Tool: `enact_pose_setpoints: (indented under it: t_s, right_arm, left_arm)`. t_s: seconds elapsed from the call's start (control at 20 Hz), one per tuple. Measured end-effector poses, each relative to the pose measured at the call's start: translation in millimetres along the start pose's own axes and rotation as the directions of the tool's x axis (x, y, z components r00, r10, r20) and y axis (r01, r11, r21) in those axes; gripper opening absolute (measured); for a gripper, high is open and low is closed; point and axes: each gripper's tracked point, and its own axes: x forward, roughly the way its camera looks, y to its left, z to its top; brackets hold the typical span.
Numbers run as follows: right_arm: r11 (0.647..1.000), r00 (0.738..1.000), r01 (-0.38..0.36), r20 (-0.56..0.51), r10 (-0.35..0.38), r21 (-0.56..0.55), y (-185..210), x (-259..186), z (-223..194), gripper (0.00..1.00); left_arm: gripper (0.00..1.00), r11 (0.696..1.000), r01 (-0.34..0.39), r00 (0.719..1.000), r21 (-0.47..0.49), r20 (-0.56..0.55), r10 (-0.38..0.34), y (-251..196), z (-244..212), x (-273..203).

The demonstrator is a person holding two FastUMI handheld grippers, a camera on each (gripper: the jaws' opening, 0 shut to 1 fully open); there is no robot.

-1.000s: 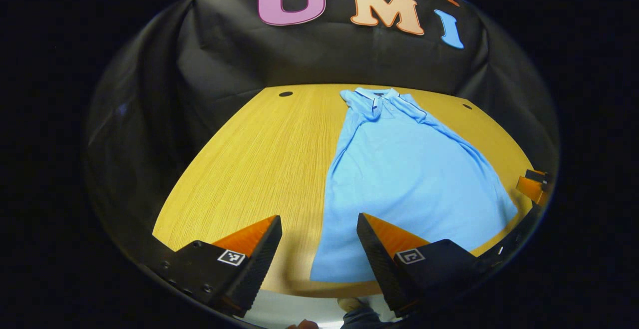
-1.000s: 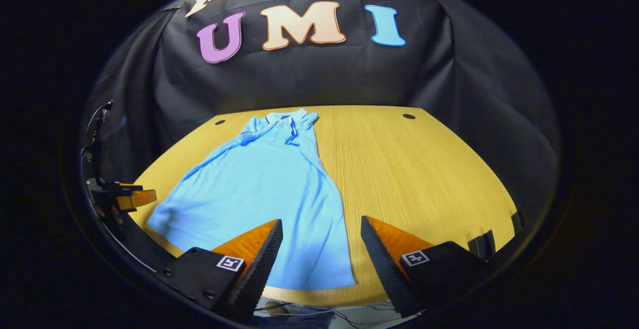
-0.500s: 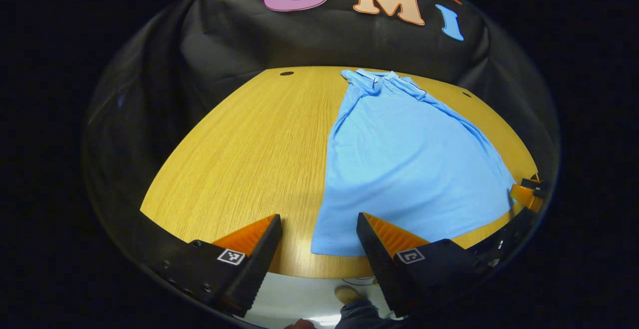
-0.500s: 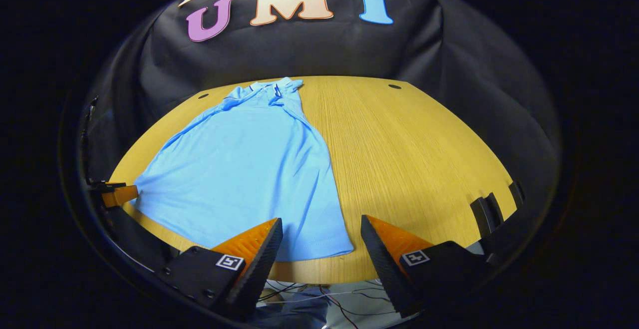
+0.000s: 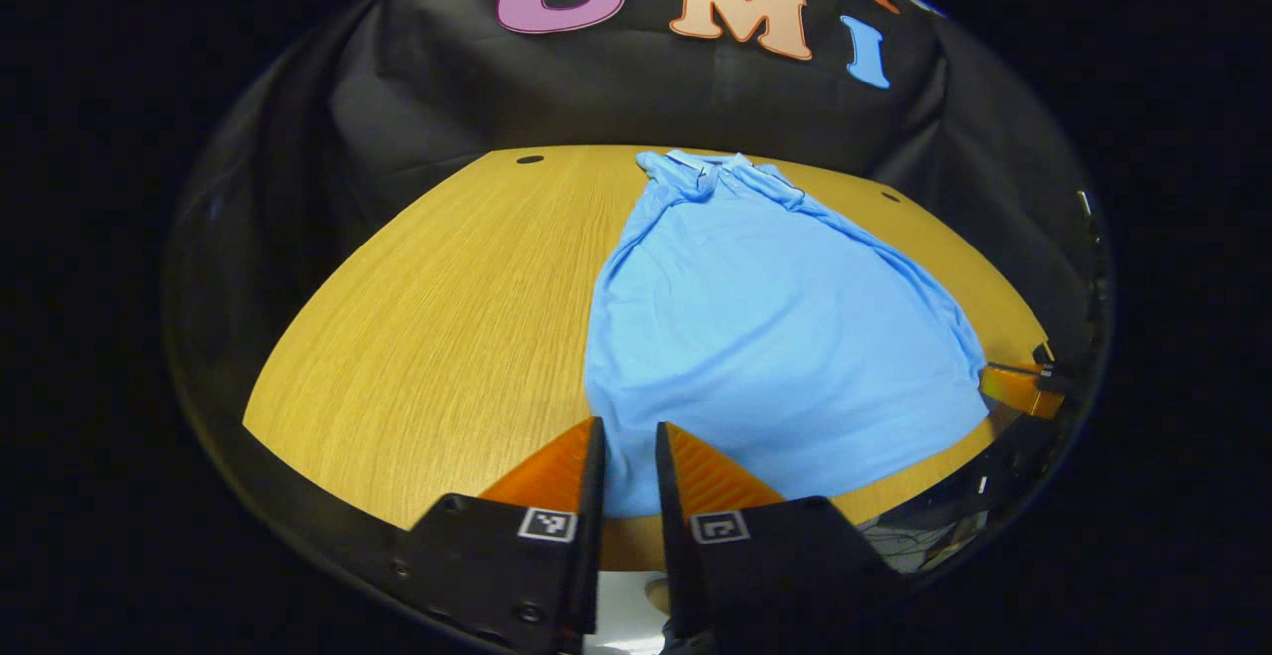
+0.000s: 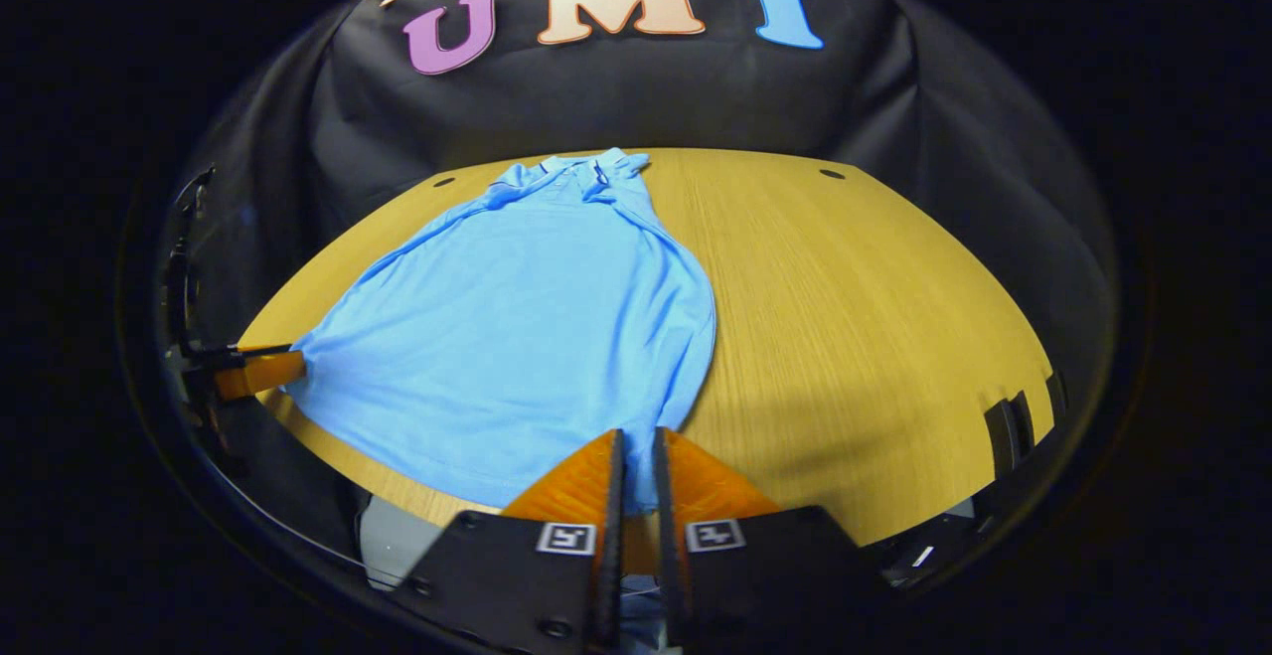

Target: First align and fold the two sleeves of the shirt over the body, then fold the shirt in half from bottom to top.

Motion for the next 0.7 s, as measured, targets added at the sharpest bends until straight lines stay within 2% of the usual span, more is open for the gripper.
enact_pose_setpoints:
  t_s: [0.1, 0.2, 0.35, 0.55, 0.7]
  right_arm:
    - [0.999, 1.000, -0.019, -0.014, 0.020, 0.033, 5, 2, 0, 0.02]
    - [0.997, 0.998, -0.047, -0.031, 0.049, 0.068, 8, 2, 1, 0.03]
    - [0.993, 0.996, -0.090, -0.016, 0.091, 0.070, 14, -2, 14, 0.03]
    - [0.987, 0.991, -0.132, 0.050, 0.128, 0.092, 21, -9, 58, 0.03]
    - [0.979, 0.981, -0.175, 0.107, 0.164, 0.104, 25, -9, 101, 0.03]
  left_arm:
    - [0.00, 0.996, -0.004, 1.000, -0.094, -0.007, 0.003, 0, 1, 3]
    - [0.00, 0.991, -0.007, 0.998, -0.136, -0.065, -0.002, 0, 0, 3]
    - [0.00, 0.993, -0.028, 0.991, -0.116, -0.131, 0.012, 0, 6, 3]
    - [0.00, 0.991, 0.018, 0.995, -0.129, -0.094, -0.030, -18, 39, -5]
    - [0.00, 0.993, 0.042, 0.998, -0.109, -0.034, -0.046, -27, 80, -6]
